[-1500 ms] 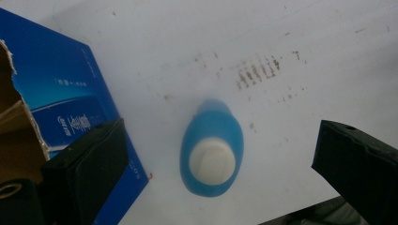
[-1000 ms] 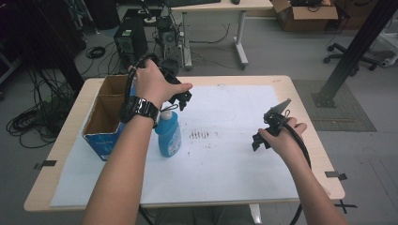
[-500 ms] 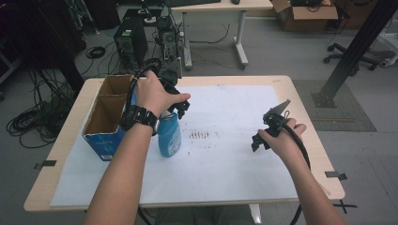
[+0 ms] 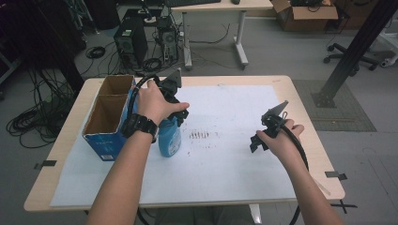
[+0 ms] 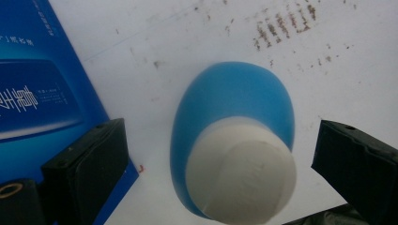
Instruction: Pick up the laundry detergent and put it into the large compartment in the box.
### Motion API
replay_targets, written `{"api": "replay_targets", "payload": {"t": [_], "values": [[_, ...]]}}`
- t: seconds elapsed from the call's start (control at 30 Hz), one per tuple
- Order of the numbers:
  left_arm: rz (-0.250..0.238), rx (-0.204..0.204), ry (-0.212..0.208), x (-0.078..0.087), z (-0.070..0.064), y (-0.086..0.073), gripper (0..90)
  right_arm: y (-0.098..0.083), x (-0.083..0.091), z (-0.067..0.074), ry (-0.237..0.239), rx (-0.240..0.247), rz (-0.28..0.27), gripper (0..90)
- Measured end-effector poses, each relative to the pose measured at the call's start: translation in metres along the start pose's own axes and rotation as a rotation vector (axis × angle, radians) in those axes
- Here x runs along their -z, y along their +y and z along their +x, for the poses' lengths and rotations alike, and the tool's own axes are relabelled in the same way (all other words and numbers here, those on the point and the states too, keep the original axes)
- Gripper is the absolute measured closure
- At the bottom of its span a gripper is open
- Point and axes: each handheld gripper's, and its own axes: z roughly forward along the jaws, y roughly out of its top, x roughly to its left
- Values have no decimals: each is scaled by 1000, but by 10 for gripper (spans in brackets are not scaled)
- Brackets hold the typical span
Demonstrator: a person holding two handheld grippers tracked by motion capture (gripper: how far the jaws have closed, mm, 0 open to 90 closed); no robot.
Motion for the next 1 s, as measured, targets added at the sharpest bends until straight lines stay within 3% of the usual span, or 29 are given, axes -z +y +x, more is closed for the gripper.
{"api": "replay_targets", "payload": {"t": [0.43,1.0], "values": [[17,-24,-7,-13,-5,2,43,-1,-1,3,-11,7,1,63],[25,-25,-5,-18,-6,3,86,0,0,3,-6,4,3,64]]}}
